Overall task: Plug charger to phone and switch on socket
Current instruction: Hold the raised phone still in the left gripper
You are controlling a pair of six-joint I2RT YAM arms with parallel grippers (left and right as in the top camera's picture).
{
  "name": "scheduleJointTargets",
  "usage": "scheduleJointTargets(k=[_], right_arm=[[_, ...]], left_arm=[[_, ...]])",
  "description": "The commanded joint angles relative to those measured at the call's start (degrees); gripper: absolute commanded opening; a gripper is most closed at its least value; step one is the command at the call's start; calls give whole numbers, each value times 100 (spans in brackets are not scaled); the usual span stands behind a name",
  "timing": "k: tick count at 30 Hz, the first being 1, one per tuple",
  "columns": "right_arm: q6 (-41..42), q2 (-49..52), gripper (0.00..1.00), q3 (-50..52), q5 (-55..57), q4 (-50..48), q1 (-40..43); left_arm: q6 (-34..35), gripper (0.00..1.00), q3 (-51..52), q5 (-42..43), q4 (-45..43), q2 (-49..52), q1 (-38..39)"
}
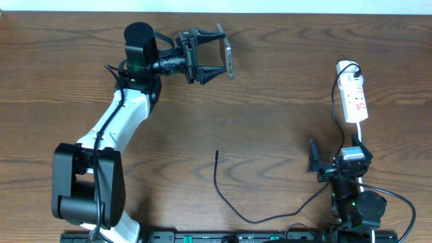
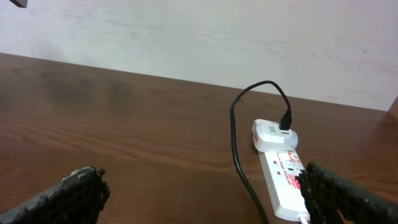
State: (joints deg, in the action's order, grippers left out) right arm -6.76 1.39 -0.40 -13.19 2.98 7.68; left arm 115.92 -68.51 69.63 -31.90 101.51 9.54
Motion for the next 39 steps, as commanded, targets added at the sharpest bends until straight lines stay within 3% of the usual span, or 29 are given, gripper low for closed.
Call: scheduleJointTargets(k=[1,39], right_arm=[[-59,-26,99,9,15,26,-22],[-59,-26,99,7,15,26,-22]], left_arm=[[367,7,-125,37,-76,-37,-24],[356,7,-120,-264,-33,-37,-24]])
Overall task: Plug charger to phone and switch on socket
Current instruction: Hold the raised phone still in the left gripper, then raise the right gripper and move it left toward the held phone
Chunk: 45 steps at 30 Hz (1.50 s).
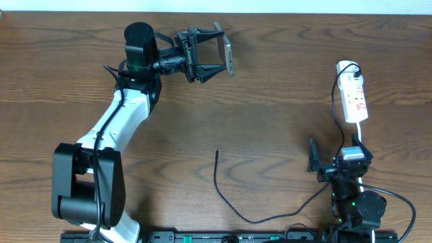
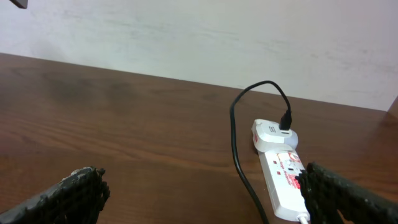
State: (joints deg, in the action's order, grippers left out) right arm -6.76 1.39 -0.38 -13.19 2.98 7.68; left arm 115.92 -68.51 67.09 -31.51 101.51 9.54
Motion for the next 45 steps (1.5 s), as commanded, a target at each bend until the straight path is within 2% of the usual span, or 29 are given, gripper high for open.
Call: scheduleJointTargets(k=[1,18,33,38,41,43,45], right_arm=[[-59,-26,99,7,15,26,-22],[-59,-26,99,7,15,26,-22],[-48,-26,99,7,-4,24,-24],[684,-26,99,7,-28,26,-22],[1547,-26,99,7,-120,24,-24],[2065,-26,99,7,-387,-11,-24],[2199,-26,99,0,-1029,-68,-24]], left_arm=[[356,7,-120,-9,-72,-37,-24],[146,7,-111,-15,-72,-37,-24],[-96,7,-109,-555,-70,-35,-24],[9,7,-109,-691,-7,-35,-24],[9,7,-109,-748,-7,-35,-24],[9,7,-109,-765,-7,-35,-26],[9,8,-109,-763,-7,-35,-26]])
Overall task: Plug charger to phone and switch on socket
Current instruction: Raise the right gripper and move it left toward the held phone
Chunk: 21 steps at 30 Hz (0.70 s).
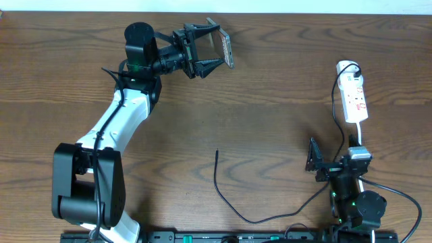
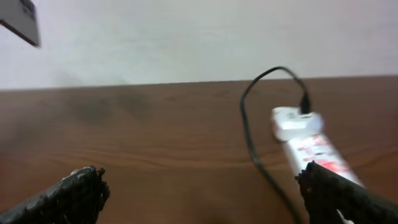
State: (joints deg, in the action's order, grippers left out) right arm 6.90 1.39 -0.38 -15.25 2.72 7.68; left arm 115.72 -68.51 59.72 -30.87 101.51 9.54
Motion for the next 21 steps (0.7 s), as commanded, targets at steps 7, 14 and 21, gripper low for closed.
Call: scheduleJointTargets(k=[7,14,21], right_arm=[[1080,-7,99,-568,-1563,284,-24],[973,975,99,-2035,-2192,863,-24],[857,3095,99,-3838,-3191,1950,-37]], left_arm=[[0,7,-109,-28,-70,-35,-24],[-133,7,-109,-28,-70,-35,-24],[-452,7,-109,-28,46,-35,-17]])
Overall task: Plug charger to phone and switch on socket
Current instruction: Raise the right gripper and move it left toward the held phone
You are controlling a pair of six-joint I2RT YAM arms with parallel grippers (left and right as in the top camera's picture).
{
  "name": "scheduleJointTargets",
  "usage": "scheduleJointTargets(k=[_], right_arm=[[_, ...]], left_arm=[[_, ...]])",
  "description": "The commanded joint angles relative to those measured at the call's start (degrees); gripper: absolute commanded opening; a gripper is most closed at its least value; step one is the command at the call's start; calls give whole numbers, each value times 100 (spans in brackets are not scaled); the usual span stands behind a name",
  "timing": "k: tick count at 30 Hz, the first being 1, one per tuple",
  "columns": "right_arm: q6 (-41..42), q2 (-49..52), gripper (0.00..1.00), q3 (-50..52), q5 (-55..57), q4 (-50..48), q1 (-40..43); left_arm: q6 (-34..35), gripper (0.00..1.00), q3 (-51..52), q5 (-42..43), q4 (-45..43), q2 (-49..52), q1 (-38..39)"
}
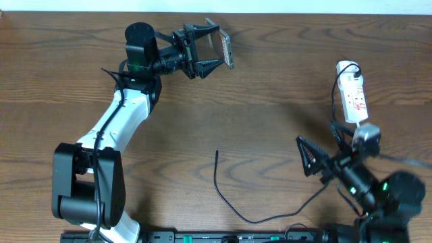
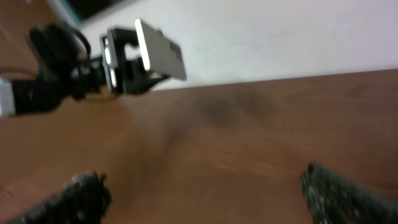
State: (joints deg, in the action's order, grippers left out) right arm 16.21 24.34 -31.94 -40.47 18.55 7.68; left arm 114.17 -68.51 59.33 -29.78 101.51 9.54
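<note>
My left gripper [image 1: 214, 48] is shut on the phone [image 1: 227, 50], holding it on edge above the table's far side; the phone [image 2: 160, 50] also shows in the right wrist view, at upper left. The black charger cable [image 1: 223, 192] lies on the table, its free end [image 1: 217, 152] pointing away from me at centre. A white socket strip [image 1: 354, 101] with a white adapter [image 1: 347, 67] plugged in lies at the far right. My right gripper [image 1: 317, 158] stands open over the table at the near right, turned toward the left, nothing between its fingertips [image 2: 84, 193].
The cable runs from the adapter down past my right arm [image 1: 378, 196] and along the table's near edge. The left arm [image 1: 115, 128] stretches over the left half of the brown table [image 1: 270, 108].
My right arm has swung out and turned left: its camera now faces the phone and left gripper, no longer the socket strip. The left gripper and phone have not moved.
At first my left gripper held the phone above the far table while my right gripper sat open at the near right facing the socket strip. The phone then tilted slightly and shifted further back. My right gripper began turning, and now faces left.
</note>
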Motion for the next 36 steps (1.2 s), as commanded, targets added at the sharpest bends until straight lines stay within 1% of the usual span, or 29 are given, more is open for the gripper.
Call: scheduleJointTargets(k=[1,6,11,14,16,19,24,26,29,36], right_arm=[[-142,997,99,-846,-691,514,-50],[-708,2144,99,-1716,-662,1252,-356],[-732,3154,99,-2210,-656,1272,-957],[-778,3630,99,-2378,-503,1263,-1355],[-831,3866,99,-2457,-195,1239,-1646],[-997,4063,99,-2529,157,1161,-2013],[-1049,4142,99,-2538,745,949,-2398],[-1217,4142,99,-2538,754,914,-2430],[-1215,4142,99,-2538,756,916,-2428],[-1202,4157,99,-2535,754,927,-2428]], left_arm=[[-354,7,-109,11,-61,-35,-17],[-798,7,-109,11,133,-35,-17],[-1373,7,-109,-7,503,-35,24],[-1434,7,-107,-9,577,-35,101],[-1556,8,-105,-50,575,-35,184],[-1810,7,-105,-170,704,-35,291],[-2286,7,-105,-404,1436,-35,470],[-2487,7,-103,-472,1659,-35,518],[-2570,7,-103,-503,1843,-35,605],[-2568,7,-105,-505,1860,-35,846]])
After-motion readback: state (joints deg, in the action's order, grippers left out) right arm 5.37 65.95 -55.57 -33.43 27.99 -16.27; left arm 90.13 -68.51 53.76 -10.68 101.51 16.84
